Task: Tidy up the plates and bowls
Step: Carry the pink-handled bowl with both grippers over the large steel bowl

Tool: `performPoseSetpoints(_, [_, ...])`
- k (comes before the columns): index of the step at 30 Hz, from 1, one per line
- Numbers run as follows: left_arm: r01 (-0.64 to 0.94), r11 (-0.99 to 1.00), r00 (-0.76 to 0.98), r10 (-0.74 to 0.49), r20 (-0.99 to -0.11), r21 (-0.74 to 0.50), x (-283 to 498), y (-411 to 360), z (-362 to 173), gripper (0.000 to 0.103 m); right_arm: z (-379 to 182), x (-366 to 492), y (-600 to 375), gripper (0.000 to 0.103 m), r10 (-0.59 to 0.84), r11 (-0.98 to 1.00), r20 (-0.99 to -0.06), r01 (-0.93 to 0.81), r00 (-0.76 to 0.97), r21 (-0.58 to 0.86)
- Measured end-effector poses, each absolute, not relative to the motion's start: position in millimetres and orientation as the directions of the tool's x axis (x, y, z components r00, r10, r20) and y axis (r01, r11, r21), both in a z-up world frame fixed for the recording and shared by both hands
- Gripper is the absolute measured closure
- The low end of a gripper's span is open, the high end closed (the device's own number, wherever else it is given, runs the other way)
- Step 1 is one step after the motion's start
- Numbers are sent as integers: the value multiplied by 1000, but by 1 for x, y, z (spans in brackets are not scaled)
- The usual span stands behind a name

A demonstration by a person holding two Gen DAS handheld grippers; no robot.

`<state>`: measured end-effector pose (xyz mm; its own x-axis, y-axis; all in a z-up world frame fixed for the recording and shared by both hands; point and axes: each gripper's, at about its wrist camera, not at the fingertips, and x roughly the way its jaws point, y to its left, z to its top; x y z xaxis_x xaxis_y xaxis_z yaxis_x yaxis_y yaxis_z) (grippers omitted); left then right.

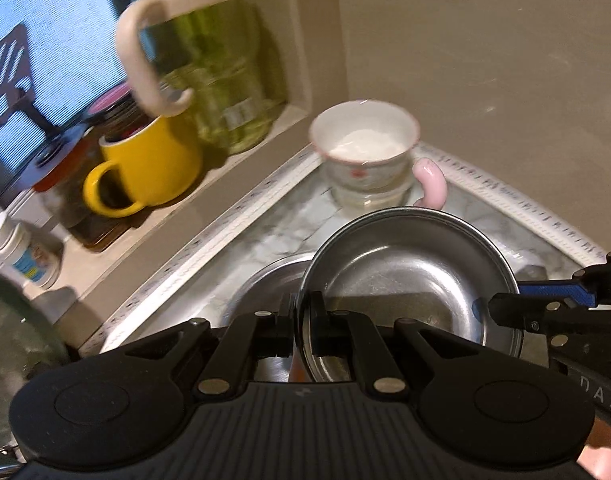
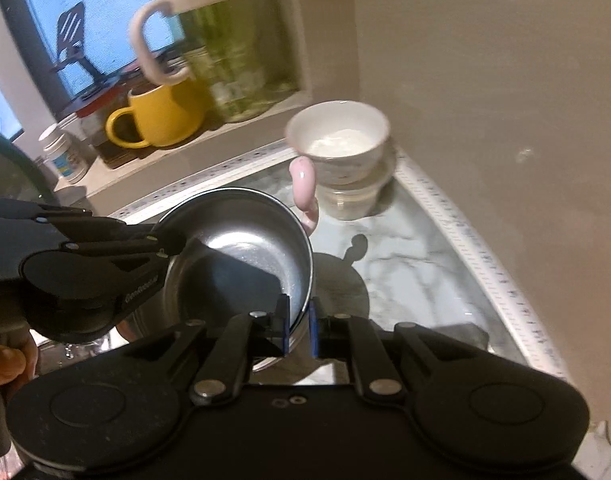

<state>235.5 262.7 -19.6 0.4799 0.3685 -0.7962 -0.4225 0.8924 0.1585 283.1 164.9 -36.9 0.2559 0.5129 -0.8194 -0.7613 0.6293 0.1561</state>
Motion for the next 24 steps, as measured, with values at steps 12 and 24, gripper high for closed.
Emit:
performPoseSetpoints(12, [-475,857,404,414,-816,200,222,299,-61,95,-77,273,211,93,489,594,-856,-783,169,186])
performPoseSetpoints(24, [-468,864,379,387,-841,186,231,309,-90,95,-101,279,223,93,445,585,-885,-792,133,175])
